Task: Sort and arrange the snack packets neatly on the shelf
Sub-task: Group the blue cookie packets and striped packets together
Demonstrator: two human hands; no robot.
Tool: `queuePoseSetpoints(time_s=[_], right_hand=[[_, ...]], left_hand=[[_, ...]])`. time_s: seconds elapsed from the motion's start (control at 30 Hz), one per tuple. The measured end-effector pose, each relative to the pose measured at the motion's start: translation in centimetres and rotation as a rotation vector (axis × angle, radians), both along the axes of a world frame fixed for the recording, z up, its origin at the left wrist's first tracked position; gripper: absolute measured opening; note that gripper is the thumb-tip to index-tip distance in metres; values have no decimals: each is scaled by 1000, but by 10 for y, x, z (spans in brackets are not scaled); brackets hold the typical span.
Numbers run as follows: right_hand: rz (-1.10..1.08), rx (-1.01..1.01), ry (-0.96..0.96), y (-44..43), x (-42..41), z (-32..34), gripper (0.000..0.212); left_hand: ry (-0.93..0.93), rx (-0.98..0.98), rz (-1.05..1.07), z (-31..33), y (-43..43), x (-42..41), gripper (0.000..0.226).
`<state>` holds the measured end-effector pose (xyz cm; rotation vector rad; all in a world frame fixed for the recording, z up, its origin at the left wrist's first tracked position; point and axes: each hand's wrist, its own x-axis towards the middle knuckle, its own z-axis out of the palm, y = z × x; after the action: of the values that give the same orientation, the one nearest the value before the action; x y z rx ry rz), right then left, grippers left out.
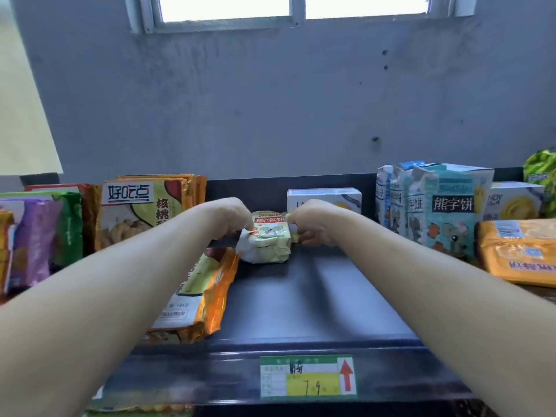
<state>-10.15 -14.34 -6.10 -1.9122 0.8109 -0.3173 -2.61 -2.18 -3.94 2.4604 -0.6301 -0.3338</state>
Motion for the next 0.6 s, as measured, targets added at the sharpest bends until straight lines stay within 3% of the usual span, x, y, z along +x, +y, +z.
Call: queuePoseSetpoints(time_s=[0.1, 0.17, 0.3, 0.4, 0.5, 0.6], right_hand=[[57, 89, -7, 0, 13, -9, 19], [60, 159, -33, 2, 16, -10, 12], [91, 295, -132, 7, 13, -7, 19], [100, 343, -225, 11, 8, -3, 20], [83, 382, -327, 16, 5, 3, 15], [75, 328, -399, 19, -3, 11, 17]], left_hand=[[-1, 23, 59, -6, -3, 5, 24], [48, -43, 77, -7, -3, 7, 22], [91, -179, 113, -6, 2, 9, 26], [92, -310, 161, -1, 8, 6, 33], [80, -448, 164, 5, 14, -1, 17], [78, -570, 134, 10, 21, -8, 26]])
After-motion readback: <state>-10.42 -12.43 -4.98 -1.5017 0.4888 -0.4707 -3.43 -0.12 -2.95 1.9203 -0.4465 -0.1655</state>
